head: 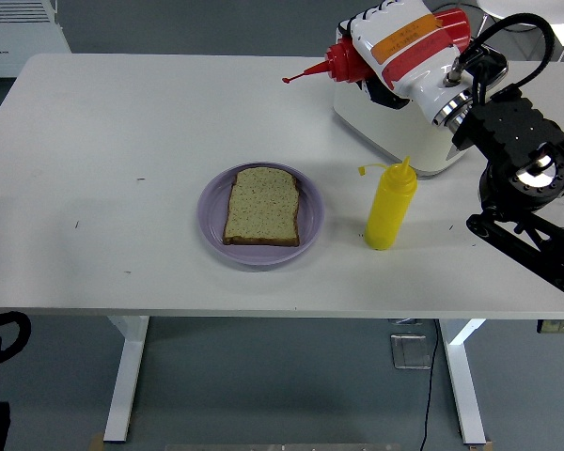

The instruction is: Pick up the cup,pour liquid into bread,place the cup on the desk

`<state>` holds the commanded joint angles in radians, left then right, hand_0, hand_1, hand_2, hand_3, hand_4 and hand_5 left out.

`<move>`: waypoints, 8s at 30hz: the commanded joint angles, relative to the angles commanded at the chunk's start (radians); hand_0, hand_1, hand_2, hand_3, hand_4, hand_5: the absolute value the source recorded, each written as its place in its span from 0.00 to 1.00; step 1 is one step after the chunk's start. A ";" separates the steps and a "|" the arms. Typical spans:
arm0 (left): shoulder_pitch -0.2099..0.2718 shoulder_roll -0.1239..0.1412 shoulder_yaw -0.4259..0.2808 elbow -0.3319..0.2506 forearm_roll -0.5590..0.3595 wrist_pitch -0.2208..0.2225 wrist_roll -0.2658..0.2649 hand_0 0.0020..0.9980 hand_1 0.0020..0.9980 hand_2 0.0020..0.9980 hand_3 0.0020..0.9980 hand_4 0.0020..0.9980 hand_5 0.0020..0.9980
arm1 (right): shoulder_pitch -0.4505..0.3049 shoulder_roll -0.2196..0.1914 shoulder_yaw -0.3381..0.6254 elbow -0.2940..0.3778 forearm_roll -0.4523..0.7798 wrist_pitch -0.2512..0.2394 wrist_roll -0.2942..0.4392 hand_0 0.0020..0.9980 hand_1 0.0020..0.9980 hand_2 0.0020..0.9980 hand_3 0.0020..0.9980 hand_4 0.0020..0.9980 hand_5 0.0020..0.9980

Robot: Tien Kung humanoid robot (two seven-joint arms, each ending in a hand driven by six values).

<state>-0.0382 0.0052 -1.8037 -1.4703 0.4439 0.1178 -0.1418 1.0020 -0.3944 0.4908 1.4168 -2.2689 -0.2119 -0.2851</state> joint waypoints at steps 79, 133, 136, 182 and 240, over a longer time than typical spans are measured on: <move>-0.004 -0.003 0.014 0.004 0.001 0.004 0.002 0.81 0.74 0.73 0.72 0.49 1.00 | -0.716 0.071 0.559 -0.025 1.548 -0.433 0.912 0.41 0.37 0.41 0.49 0.30 0.08; -0.007 -0.004 0.011 0.004 0.000 0.005 0.002 0.81 0.74 0.73 0.72 0.49 1.00 | -0.660 0.164 0.338 -0.261 1.672 -0.433 0.931 0.40 0.38 0.41 0.49 0.32 0.14; -0.008 -0.004 0.011 0.004 0.000 0.005 0.001 0.81 0.74 0.73 0.72 0.49 1.00 | -0.659 0.166 0.336 -0.270 1.674 -0.433 0.931 0.39 0.38 0.41 0.49 0.32 0.14; -0.004 -0.005 0.014 0.004 0.000 0.004 0.001 0.81 0.74 0.73 0.72 0.49 1.00 | -0.677 0.182 0.348 -0.310 1.580 -0.433 0.931 0.50 0.49 0.53 0.67 0.68 0.07; -0.012 0.000 0.008 0.003 0.001 0.003 0.000 0.81 0.74 0.73 0.72 0.49 1.00 | -0.890 0.143 0.547 -0.135 1.207 -0.433 0.862 0.97 0.87 0.96 0.99 0.84 0.18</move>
<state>-0.0499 0.0047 -1.7960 -1.4672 0.4447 0.1212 -0.1419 0.1119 -0.2515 1.0382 1.2819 -1.0618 -0.6454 0.5773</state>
